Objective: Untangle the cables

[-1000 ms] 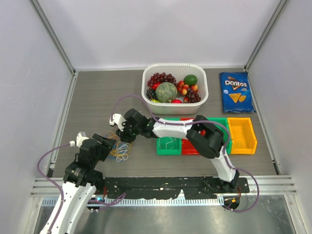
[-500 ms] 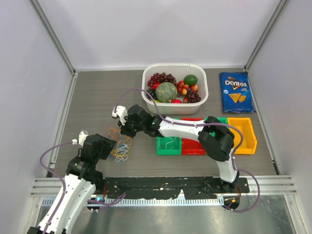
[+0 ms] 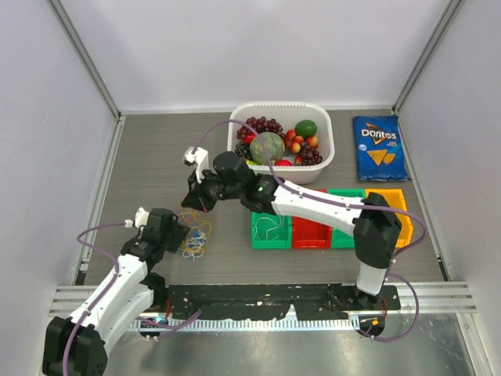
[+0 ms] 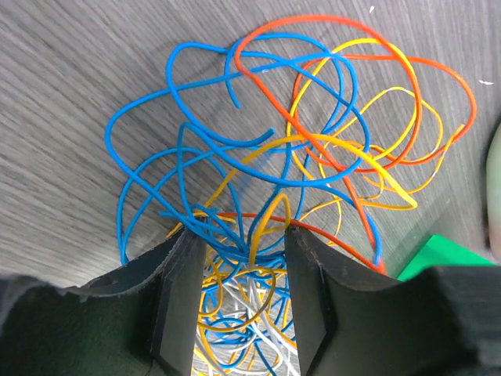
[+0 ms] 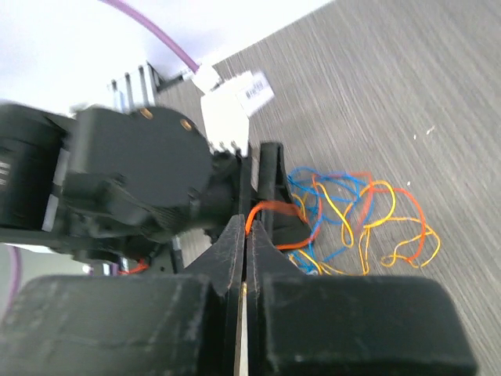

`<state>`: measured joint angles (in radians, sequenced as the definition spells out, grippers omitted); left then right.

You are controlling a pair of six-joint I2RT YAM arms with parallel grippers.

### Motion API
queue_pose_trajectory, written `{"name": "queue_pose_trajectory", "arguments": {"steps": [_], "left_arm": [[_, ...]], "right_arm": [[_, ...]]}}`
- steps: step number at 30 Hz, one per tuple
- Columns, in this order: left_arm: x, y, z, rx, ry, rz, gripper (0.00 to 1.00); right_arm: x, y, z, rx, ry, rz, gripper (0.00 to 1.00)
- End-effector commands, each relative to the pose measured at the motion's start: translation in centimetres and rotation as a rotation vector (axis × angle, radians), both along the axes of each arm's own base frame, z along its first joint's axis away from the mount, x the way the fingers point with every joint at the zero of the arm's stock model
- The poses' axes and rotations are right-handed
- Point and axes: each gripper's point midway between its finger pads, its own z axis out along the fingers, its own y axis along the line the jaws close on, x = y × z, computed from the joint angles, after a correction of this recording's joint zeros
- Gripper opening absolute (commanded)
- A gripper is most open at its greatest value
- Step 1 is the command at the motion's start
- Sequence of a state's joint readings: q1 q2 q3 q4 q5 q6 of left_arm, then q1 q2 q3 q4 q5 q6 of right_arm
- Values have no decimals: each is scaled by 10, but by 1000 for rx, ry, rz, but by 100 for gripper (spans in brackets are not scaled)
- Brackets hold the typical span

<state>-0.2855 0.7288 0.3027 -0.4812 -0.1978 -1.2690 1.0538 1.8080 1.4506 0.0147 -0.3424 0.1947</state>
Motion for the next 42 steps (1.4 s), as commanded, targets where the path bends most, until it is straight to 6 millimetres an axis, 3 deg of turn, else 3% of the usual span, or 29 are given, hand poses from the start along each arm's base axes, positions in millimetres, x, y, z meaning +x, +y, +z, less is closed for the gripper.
{"name": "queue_pose_trajectory", "arguments": {"steps": [1,5,13,19,24,26,31,34,42], "left_arm": [[13,4,4,-4,-66,44,48],[12,8,2,7,-65,61,48],[4,7,-9,-17,-58,68,48],[3,6,1,-29,-91,64,48],[4,9,14,-28,-136,69,48],[4,11,17,-18,-144,71,49],[3,17,18,15,-151,76,51],[2,16,16,13,-146,71,51],[0,14,19,0,-157,63,52]], "right_arm": [[-7,-17,146,234,-54,-45,1],[-29,-33,230,408,-29,13,1],[-45,-82,341,600,-142,-37,1],[-27,-126,357,553,-254,-235,1],[-16,-189,365,527,-354,-448,1],[-19,-214,375,537,-374,-506,1],[-51,-271,418,677,-412,-520,1],[-60,-303,433,710,-450,-565,1],[-57,-348,431,663,-481,-702,1]]}}
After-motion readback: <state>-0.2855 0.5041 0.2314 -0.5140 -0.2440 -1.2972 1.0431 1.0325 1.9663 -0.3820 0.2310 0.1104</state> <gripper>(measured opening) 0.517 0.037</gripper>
